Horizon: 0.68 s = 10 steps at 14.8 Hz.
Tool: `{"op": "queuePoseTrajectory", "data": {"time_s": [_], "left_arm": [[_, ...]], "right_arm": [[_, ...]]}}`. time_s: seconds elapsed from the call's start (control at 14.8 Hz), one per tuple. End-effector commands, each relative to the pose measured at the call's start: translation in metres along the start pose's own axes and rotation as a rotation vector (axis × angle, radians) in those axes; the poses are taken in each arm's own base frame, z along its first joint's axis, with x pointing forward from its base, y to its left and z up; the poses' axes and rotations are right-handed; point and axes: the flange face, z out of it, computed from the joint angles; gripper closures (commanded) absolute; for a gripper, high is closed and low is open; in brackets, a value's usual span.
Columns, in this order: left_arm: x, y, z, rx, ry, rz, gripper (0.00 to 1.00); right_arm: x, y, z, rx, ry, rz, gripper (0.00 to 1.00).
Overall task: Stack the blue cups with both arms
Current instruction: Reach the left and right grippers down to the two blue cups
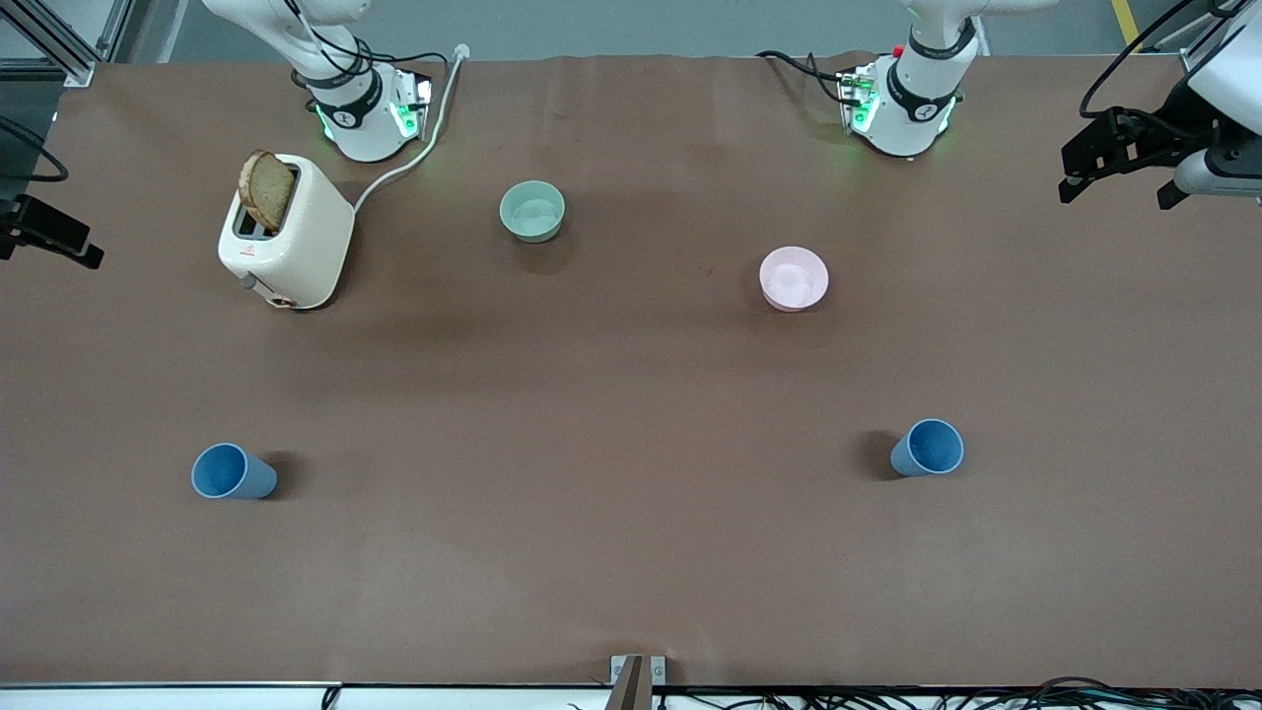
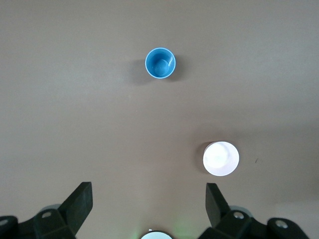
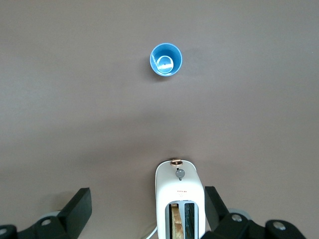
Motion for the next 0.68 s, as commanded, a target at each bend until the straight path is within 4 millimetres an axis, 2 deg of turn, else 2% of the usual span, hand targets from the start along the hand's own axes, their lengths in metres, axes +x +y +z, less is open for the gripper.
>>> {"op": "queuePoseTrajectory", "data": {"time_s": [0.0,0.14,0.27,0.41,0.47,0.61], "left_arm": [[0.001,-0.002,-0.006,0.004,0.01,0.016,0.0],[0.01,-0.005,0.004,0.0,-0.005,0.012,0.0],[0.044,-0.012,0.035,-0.009,-0.031,0.01,0.0],[0.08,-0.019,0.081,-0.015,-0.014,-0.005,0.0],[0.093,-0.024,0.116,-0.017,-0.017,-0.025,0.0],[0.119,-0.03,0.183,-0.022,0.015,-0.036,0.0]], "right_arm": [[-0.002,0.003,0.0,0.023,0.008,0.01,0.0],[-0.002,0.001,-0.002,0.023,0.017,0.005,0.0],[0.0,0.0,-0.003,0.023,0.029,0.005,0.0],[0.0,0.002,-0.009,0.021,0.046,0.015,0.0],[0.0,0.003,-0.015,0.021,0.06,0.014,0.0],[0.001,0.002,-0.016,0.023,0.058,0.007,0.0]]}}
